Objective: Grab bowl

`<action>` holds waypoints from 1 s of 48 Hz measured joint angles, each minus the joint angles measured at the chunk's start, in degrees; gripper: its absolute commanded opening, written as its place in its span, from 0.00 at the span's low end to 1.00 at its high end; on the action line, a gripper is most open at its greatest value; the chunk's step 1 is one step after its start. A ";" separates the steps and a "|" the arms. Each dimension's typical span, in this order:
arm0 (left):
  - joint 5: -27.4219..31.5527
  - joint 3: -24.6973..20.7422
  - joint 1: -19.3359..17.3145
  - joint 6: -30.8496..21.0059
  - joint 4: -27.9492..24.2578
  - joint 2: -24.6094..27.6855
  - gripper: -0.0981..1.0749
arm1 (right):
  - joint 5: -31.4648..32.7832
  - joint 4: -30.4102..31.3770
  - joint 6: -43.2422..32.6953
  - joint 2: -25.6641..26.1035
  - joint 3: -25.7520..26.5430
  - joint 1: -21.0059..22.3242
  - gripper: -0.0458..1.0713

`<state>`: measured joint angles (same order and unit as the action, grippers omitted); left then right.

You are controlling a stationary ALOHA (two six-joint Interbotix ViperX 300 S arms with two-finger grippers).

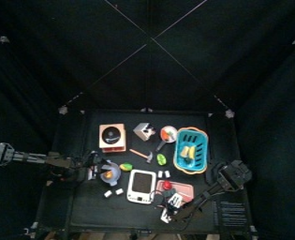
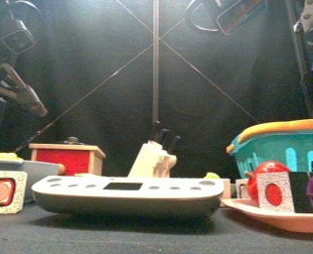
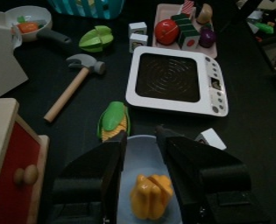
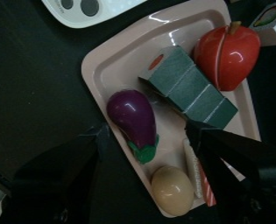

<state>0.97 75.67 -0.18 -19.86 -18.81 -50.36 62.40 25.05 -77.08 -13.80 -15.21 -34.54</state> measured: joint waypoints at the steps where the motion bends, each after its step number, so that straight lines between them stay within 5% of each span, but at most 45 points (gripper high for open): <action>1: -0.09 0.00 -0.09 -0.09 0.00 0.00 0.72 | 0.00 0.00 0.00 0.00 0.00 0.00 0.94; 25: 0.09 -1.76 -0.53 -0.26 5.54 7.03 0.72 | -1.05 28.83 -6.68 0.00 1.93 4.83 0.94; 37: 3.16 -4.31 -1.05 -0.18 1.85 9.58 0.72 | -1.05 37.53 -17.93 0.88 -1.41 8.53 0.94; 48: 7.03 -5.27 -1.76 -0.26 -0.18 9.93 0.72 | -3.52 45.53 -32.96 7.56 -7.38 13.36 0.94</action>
<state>8.00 70.40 -1.93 -20.13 -18.98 -40.43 58.89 70.58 -110.04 -6.24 -22.59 -21.18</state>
